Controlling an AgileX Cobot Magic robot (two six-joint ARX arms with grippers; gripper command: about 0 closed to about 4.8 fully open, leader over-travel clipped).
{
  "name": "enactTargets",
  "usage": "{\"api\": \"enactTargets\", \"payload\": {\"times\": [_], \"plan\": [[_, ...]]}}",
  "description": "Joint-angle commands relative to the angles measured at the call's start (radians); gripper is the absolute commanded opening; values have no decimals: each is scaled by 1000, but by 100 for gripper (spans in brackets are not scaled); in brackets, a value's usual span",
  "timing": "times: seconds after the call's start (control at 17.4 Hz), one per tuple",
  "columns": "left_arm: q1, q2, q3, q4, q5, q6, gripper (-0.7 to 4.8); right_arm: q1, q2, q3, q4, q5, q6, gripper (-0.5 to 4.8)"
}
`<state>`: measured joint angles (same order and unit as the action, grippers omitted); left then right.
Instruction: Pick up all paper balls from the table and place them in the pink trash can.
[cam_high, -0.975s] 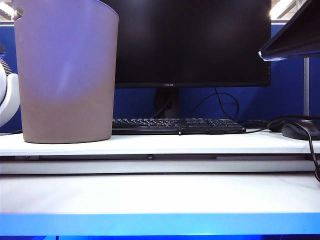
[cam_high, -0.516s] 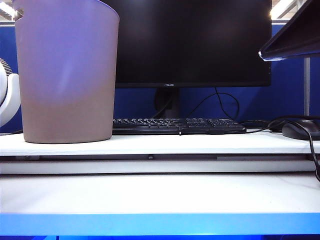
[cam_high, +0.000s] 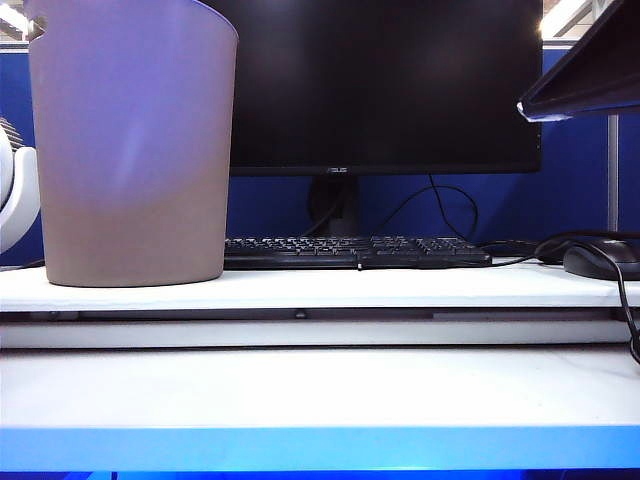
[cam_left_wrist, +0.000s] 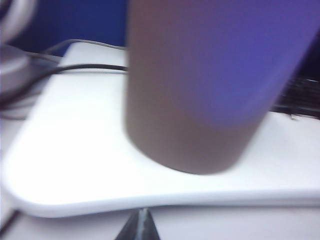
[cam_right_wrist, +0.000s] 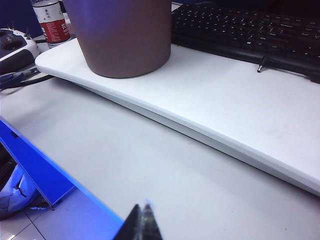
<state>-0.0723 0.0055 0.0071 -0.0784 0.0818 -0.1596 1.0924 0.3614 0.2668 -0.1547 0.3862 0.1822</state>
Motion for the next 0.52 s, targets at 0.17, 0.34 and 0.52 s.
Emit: {"api": "enactTargets", "payload": {"times": [0.17, 0.34, 0.52], "plan": [[33, -2, 0, 13, -83, 36, -5, 0, -1, 4, 17, 4, -2, -7], [33, -2, 0, 13, -112, 36, -5, 0, -1, 4, 17, 4, -2, -7], [33, -2, 0, 15, -112, 29, -5, 0, -1, 4, 17, 4, -2, -7]]}}
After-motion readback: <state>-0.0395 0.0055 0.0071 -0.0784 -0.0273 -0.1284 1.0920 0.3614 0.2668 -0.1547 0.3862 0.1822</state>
